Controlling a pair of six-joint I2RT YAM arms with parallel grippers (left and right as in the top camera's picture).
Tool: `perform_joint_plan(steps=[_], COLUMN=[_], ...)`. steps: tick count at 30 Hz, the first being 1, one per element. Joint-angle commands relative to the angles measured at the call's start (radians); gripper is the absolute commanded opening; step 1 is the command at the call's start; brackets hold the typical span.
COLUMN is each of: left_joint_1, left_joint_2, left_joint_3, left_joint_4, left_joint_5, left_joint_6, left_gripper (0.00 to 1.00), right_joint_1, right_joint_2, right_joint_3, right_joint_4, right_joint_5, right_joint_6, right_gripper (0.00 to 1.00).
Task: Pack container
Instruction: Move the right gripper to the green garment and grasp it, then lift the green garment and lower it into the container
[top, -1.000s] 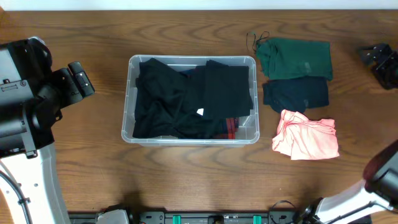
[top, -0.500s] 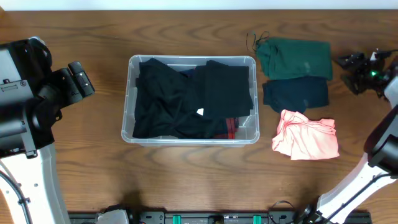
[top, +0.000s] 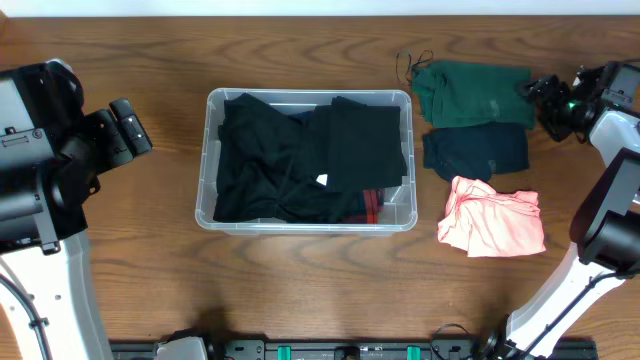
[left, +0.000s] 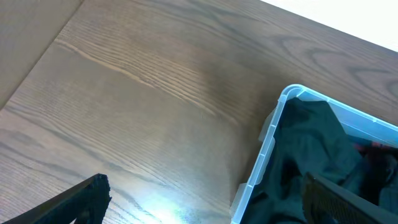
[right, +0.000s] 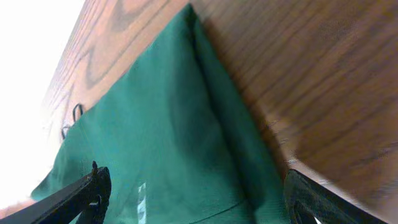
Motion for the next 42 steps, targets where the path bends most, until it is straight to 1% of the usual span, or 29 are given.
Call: perform_joint_plan(steps=[1, 8, 16, 18, 19, 21, 23, 25, 27, 30, 33, 35, 39, 42], left_joint_1=[0.006, 0.006, 0.006, 0.006, 0.006, 0.006, 0.006, 0.006, 0.006, 0.006, 0.006, 0.006, 0.006, 0.006], left_joint_2=[0.001, 0.001, 0.001, 0.001, 0.001, 0.001, 0.001, 0.001, 0.001, 0.001, 0.001, 0.001, 0.001, 0.001], left_joint_3=[0.000, 0.000, 0.000, 0.000, 0.000, 0.000, 0.000, 0.000, 0.000, 0.000, 0.000, 0.000, 0.000, 0.000], left_joint_4=[-0.003, -0.003, -0.003, -0.003, -0.003, -0.003, -0.003, -0.003, -0.003, -0.003, -0.003, -0.003, -0.003, -0.003], left_joint_5=[-0.012, -0.012, -0.012, -0.012, -0.012, -0.012, -0.012, -0.012, -0.012, -0.012, -0.012, -0.012, -0.012, -0.012], left_joint_6=[-0.005, -0.005, -0.005, -0.005, -0.005, -0.005, -0.005, -0.005, -0.005, -0.005, -0.005, -0.005, -0.005, -0.005], left_gripper=[0.98, 0.98, 0.98, 0.98, 0.98, 0.98, 0.98, 0.98, 0.98, 0.98, 0.98, 0.98, 0.98, 0.98], right_joint_1=[0.002, 0.005, 0.011, 0.024, 0.031, 0.043, 0.048, 0.048, 0.044, 0.035, 0.029, 0.030, 0.048, 0.077], right_joint_2=[0.006, 0.053, 0.106, 0.106, 0.106, 0.106, 0.106, 0.105, 0.099, 0.066, 0.004, -0.059, -0.200, -0.306], right_joint_3=[0.003, 0.003, 0.003, 0.003, 0.003, 0.003, 0.003, 0.003, 0.003, 0.003, 0.003, 0.003, 0.003, 0.003], right_joint_4=[0.004, 0.009, 0.010, 0.009, 0.003, -0.008, -0.018, -0.021, -0.028, -0.042, -0.041, -0.032, 0.042, 0.089], right_joint_5=[0.034, 0.036, -0.039, -0.055, -0.054, -0.053, -0.044, -0.043, -0.048, -0.063, -0.142, -0.227, -0.459, -0.532], right_joint_6=[0.010, 0.010, 0.000, -0.023, -0.025, -0.025, -0.025, -0.025, -0.024, -0.025, -0.029, -0.033, -0.029, 0.032], right_gripper=[0.86, 0.83, 0.72, 0.68, 0.63, 0.51, 0.33, 0.21, 0.01, 0.01, 0.01, 0.01, 0.01, 0.01])
